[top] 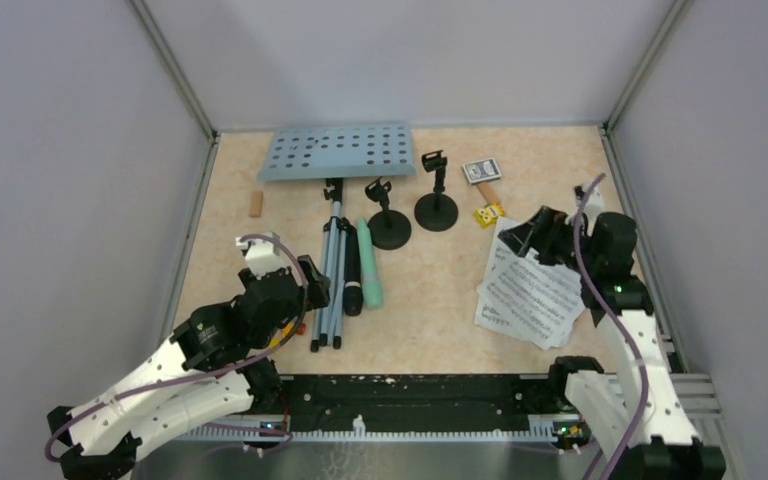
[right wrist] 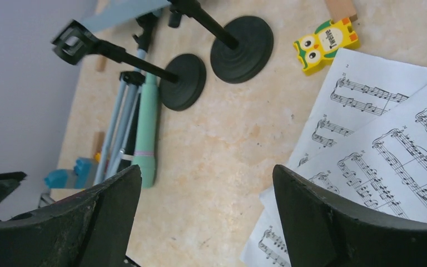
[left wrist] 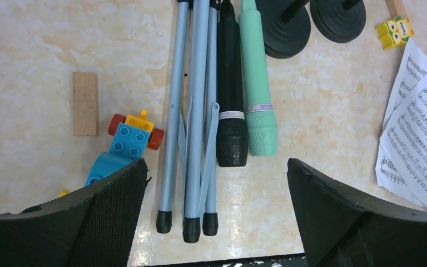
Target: Pack up the instrument practice props
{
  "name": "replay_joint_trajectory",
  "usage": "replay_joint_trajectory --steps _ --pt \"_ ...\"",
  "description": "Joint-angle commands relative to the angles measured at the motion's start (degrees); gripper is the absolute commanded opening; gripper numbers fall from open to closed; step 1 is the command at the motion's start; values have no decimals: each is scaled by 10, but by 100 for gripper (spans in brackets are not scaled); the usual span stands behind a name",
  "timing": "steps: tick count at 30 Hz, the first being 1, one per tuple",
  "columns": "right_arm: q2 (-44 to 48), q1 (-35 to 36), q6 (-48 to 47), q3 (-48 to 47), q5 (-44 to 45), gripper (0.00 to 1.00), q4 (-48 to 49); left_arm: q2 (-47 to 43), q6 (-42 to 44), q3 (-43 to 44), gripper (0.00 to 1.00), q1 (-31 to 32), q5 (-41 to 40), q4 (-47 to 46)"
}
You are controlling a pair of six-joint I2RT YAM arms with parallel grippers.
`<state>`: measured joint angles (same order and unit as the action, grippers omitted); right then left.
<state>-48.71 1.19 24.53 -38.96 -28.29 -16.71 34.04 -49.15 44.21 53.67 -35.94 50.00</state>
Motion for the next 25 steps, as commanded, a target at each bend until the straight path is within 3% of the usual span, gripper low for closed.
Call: replay_joint_trajectory --steps 1,10,25 --pt "126 -50 87 39 -76 86 10 -30 14 -11 99 -1 -22 -8" --pt "177 -40 -12 1 -40 86 -96 -54 104 7 99 -1 -50 -50" --pt "254 40 -109 -48 58 86 -175 -49 143 -11 99 -1 -20 -89"
